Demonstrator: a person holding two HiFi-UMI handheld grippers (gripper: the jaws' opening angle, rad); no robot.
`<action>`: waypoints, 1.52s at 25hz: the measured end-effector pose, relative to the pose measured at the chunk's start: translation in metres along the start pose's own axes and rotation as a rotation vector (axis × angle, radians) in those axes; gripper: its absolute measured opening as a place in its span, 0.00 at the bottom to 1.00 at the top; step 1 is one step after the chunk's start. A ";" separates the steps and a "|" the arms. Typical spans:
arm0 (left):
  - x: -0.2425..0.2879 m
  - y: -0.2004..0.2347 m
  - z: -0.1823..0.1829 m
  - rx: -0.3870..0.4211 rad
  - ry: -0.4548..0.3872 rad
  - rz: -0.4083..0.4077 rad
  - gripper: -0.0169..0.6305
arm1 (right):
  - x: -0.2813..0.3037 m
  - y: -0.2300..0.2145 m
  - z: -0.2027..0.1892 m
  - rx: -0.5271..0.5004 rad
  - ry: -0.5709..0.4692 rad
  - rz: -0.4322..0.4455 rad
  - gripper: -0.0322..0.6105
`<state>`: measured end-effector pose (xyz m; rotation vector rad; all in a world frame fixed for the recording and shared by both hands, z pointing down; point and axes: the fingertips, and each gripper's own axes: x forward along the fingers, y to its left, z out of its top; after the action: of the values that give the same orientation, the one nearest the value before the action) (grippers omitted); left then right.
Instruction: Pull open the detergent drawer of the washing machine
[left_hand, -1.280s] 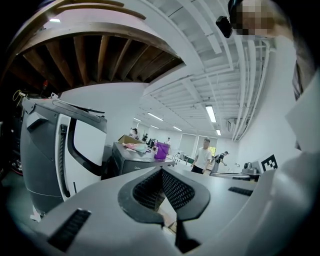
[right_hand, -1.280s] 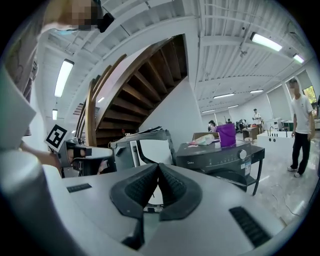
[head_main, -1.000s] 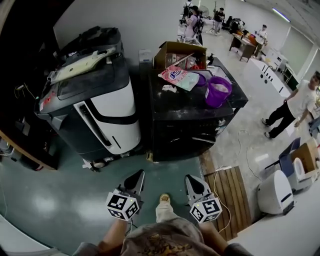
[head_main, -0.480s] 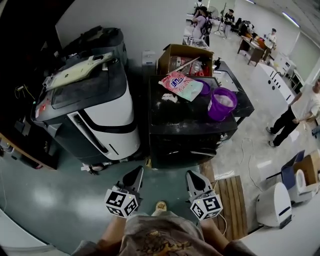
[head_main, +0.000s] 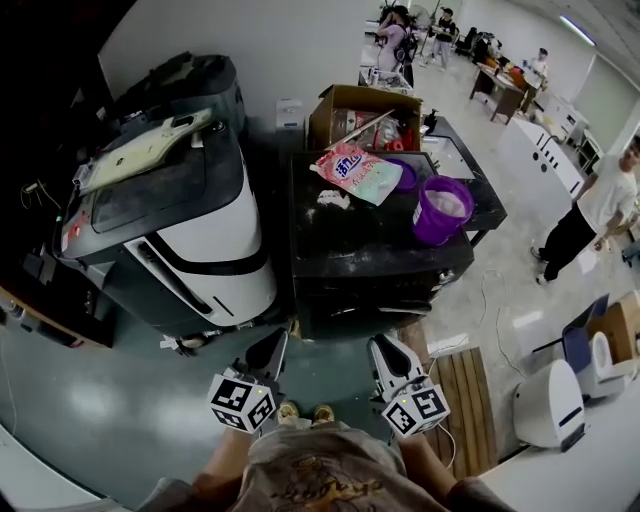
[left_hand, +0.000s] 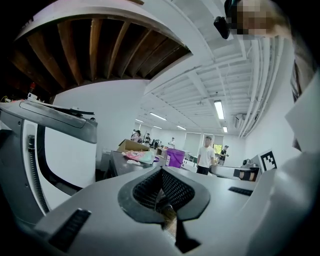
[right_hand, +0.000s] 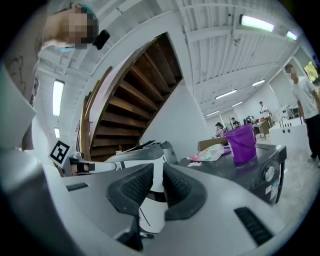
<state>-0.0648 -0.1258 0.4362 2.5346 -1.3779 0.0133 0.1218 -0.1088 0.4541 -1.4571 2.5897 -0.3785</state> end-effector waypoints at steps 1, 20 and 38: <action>0.002 0.001 0.000 0.001 0.002 -0.006 0.06 | 0.002 -0.001 0.000 0.036 -0.011 0.005 0.18; 0.018 0.035 -0.005 0.005 0.048 -0.022 0.06 | 0.062 -0.024 -0.023 0.722 -0.239 0.166 0.76; 0.019 0.068 -0.023 0.001 0.132 0.022 0.06 | 0.150 -0.089 -0.142 0.945 -0.215 0.131 0.77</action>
<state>-0.1079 -0.1714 0.4759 2.4706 -1.3555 0.1817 0.0812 -0.2607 0.6146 -0.9034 1.8549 -1.1425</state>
